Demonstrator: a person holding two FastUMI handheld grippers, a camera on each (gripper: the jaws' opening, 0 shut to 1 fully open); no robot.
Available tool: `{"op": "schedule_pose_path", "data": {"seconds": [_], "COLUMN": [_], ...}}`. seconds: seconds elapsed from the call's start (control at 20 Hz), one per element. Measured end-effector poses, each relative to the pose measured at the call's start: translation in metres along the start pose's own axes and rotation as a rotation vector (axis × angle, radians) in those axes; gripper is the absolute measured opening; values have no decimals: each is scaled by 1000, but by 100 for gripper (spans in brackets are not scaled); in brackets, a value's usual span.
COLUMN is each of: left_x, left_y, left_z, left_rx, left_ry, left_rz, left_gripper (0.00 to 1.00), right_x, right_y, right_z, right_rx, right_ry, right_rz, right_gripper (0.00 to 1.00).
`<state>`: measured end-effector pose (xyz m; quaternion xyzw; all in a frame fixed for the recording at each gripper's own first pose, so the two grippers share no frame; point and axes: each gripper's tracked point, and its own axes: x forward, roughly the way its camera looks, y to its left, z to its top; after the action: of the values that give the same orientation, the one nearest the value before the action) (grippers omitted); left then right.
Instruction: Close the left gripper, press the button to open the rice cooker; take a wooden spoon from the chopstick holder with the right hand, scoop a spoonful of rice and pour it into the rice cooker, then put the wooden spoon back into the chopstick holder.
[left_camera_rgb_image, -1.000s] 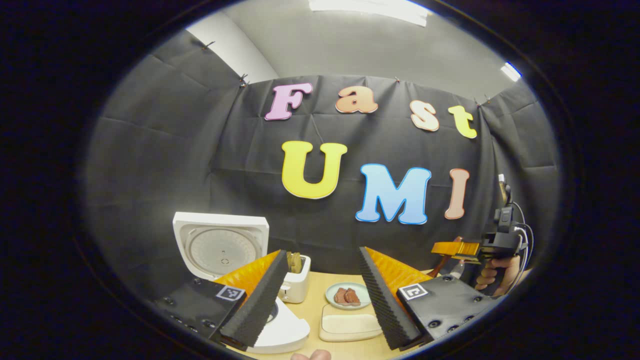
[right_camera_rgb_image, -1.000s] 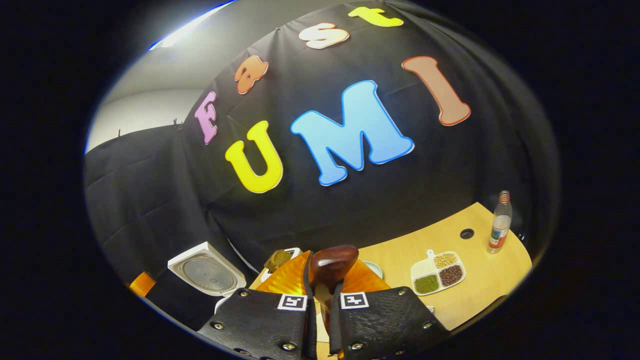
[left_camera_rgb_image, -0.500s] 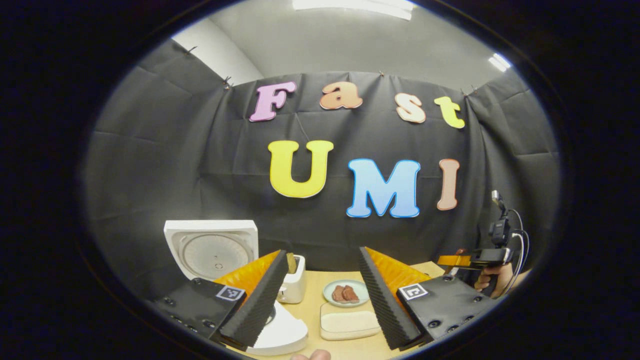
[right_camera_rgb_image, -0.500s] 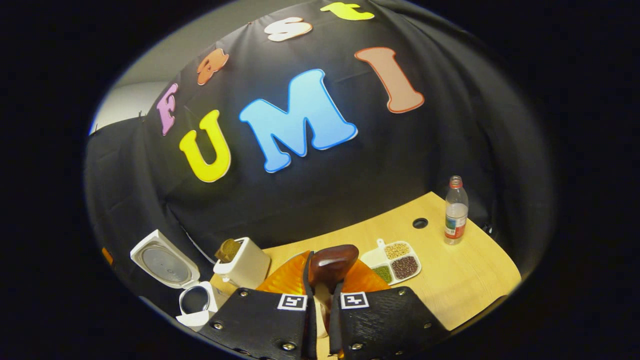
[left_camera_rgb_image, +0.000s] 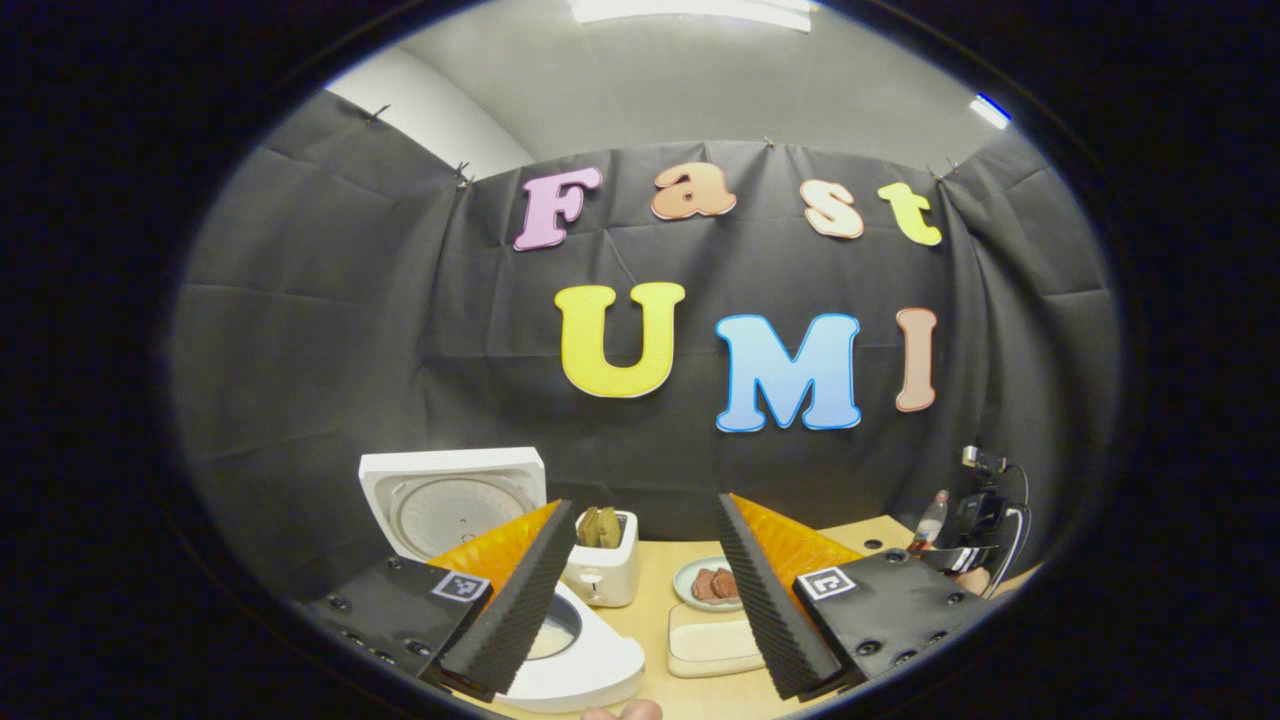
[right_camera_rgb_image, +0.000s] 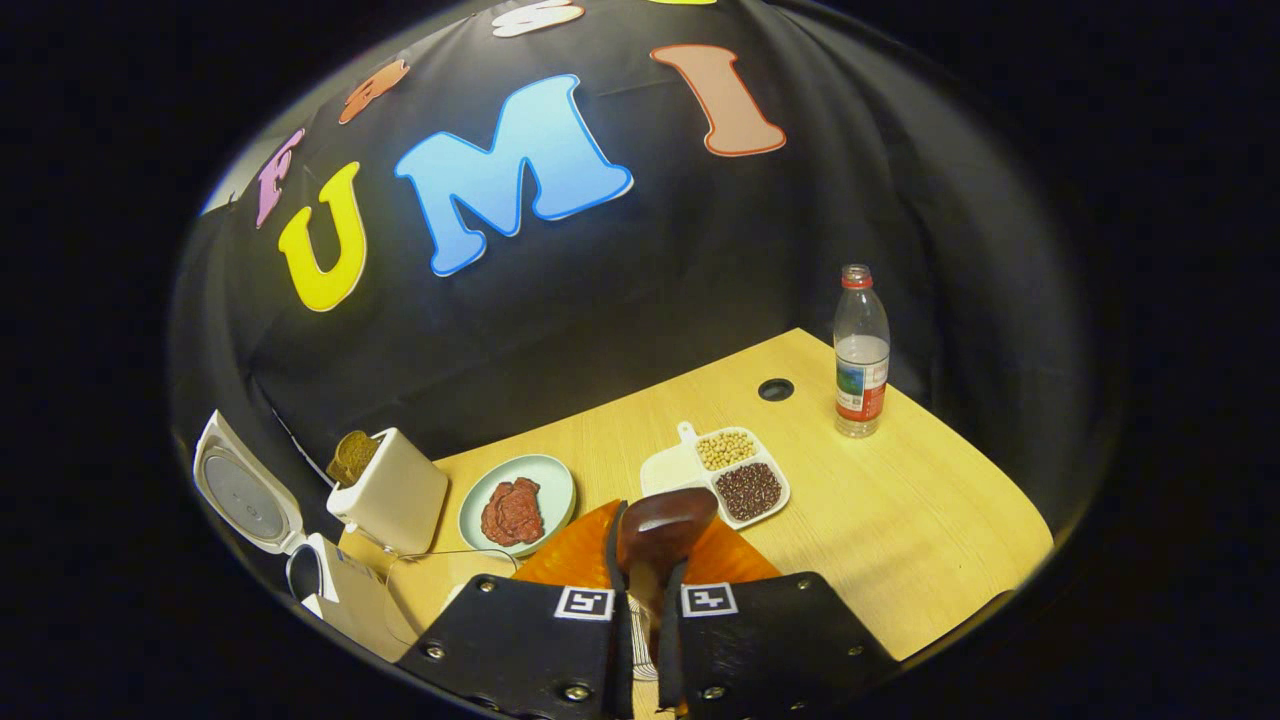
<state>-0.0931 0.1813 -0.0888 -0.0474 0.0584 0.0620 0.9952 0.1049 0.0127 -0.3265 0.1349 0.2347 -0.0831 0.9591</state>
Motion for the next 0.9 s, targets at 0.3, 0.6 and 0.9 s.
{"op": "schedule_pose_path", "data": {"seconds": [0.3,0.6,0.9], "left_x": [16,39,97], "left_y": [22,40,102], "left_z": [-3,-2,20], "left_rx": [-12,-35,-91], "left_ry": [5,6,15], "left_rz": [57,68,131], "left_gripper": [96,94,96], "right_x": [10,-7,-54], "right_y": [-1,-21,-1], "right_z": [-17,4,80], "right_rx": [-66,-162,-160], "right_ry": [-16,-31,-197], "right_rz": [-15,-91,-25], "right_gripper": [15,88,98]}}
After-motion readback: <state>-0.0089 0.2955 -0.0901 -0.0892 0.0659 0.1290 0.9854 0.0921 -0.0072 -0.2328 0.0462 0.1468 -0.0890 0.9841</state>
